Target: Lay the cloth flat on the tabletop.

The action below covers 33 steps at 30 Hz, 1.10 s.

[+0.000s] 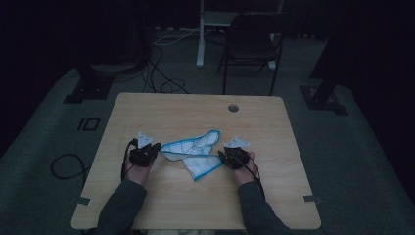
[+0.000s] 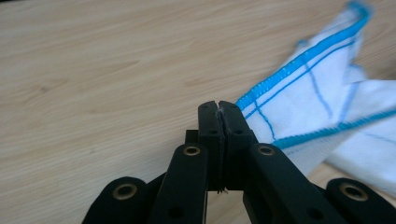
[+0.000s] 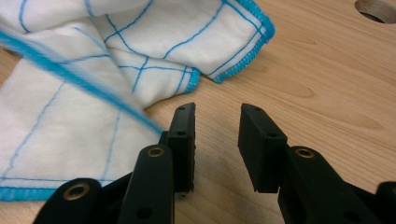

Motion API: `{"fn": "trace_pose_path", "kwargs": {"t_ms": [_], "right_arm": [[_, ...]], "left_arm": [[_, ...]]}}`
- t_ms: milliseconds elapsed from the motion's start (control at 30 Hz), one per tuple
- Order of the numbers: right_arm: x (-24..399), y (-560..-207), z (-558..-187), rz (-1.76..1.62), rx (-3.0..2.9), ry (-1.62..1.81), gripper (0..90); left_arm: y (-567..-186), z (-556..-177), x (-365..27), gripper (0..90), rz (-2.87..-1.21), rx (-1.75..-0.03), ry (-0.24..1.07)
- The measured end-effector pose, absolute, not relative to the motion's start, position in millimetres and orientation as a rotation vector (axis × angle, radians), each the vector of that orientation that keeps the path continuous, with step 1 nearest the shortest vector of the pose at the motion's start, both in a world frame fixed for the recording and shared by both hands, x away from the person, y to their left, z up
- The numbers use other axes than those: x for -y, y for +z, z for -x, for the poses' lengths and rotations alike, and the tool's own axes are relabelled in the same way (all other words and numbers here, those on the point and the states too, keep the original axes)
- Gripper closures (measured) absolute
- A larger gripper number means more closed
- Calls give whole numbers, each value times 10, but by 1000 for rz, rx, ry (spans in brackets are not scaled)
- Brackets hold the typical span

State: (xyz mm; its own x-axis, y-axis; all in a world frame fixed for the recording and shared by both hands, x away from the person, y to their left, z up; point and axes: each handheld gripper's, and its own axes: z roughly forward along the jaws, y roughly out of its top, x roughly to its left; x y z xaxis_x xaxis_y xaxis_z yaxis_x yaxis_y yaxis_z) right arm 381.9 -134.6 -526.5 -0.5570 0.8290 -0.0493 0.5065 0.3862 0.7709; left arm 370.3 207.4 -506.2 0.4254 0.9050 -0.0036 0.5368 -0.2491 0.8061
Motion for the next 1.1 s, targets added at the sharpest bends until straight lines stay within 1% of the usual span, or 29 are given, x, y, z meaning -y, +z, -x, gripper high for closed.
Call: {"fn": "trace_pose_path", "kwargs": {"t_ms": [267,400,633,700,733,867,1067,1100], "right_arm": [[1319,-5272,-3815,-1144,-2226,1016,664],[1294,-5270,-3809,-1136,-2233,1031,650],[1226,-5266,-3796,-1110,-2246,1046,646],[1217,-5270,-3794,-1109,-2248,1046,646],[1211,-5273,-3793,-1105,-2250,1047,646],[1195,-5279,-3788,-1102,-2254,1046,644],[1180,-5287,-3781,-1098,-2259,1048,642],[1180,-5287,-3781,-1098,-2259,1048,642]], "left_arm": [[-5255,-3859,-2305,894,-1947,-1337,605],[-5335,-3919,-2418,893,-1953,-1400,621],[-5366,-3976,-2573,885,-1926,-1483,646],[-5345,-3980,-2601,865,-1909,-1499,647],[-5330,-3973,-2608,839,-1905,-1496,641],[-5206,-3897,-2551,798,-1895,-1445,656],[-4992,-3772,-2242,748,-1929,-1278,650],[-4992,-3772,-2242,743,-1929,-1278,650]]}}
